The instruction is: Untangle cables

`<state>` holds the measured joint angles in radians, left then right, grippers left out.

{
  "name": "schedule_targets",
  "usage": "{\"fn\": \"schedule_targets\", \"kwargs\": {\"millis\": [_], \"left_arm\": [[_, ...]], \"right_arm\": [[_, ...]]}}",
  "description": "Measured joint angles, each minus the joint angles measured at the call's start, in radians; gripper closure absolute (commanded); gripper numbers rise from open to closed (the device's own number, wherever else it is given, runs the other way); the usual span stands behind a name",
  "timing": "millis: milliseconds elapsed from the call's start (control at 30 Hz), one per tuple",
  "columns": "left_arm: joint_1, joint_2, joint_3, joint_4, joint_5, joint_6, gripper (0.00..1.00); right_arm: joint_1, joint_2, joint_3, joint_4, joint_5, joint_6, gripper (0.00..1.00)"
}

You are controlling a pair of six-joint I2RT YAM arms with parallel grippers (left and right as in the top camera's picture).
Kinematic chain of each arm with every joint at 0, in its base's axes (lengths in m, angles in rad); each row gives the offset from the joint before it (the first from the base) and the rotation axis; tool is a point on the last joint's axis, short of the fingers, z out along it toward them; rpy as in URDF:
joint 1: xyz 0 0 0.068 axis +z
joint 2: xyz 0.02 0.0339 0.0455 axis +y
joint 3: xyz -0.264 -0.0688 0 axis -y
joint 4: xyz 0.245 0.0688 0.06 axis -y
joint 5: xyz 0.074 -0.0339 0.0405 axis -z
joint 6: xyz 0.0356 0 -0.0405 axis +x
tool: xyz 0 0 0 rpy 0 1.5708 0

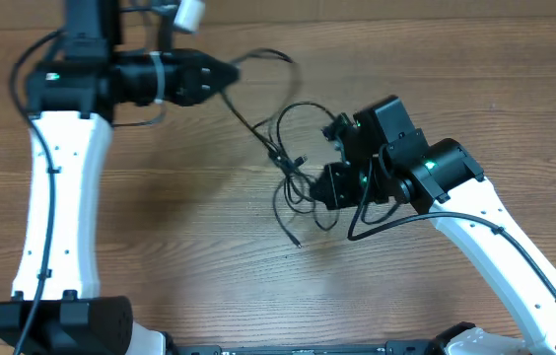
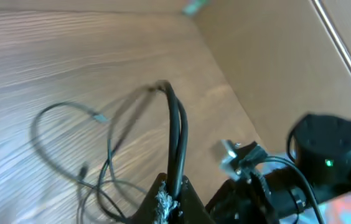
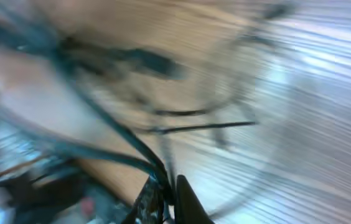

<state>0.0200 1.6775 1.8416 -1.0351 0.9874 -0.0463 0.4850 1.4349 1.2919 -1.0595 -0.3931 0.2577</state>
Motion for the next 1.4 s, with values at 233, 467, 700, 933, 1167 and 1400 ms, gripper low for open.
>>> {"fn": "schedule_targets", "kwargs": {"millis": [233,467,700,933,1167,1400], "left_arm": [[0.162,0.0,0.0,-0.093,-0.042,0.013,0.96],[0.202,0.0,0.0,-0.166,-0.082,0.049,0.96],[0.146,0.0,0.0,-0.153,0.1,0.156,0.96],[0.052,0.0,0.0,-0.021,0.336,0.212,0.96],[-0.03,0.0,0.001,-0.007,0.325,0.203,0.96],[-0.109,-0.014,0.055,-0.024,0.113,0.157,0.96]], "right_arm": [[-0.002,0.0,-0.002,-0.078,0.422,0.131,0.96],[-0.054,0.0,-0.004,-0.001,0.607,0.349,0.96],[-0.051,0.0,-0.005,0.249,0.151,0.08,0.76],[0.008,0.0,-0.005,0.264,-0.128,-0.113,0.69],[0.078,0.0,-0.005,0.276,-0.136,-0.209,0.66],[0.085,0.007,-0.005,0.282,0.005,-0.205,0.66]]}}
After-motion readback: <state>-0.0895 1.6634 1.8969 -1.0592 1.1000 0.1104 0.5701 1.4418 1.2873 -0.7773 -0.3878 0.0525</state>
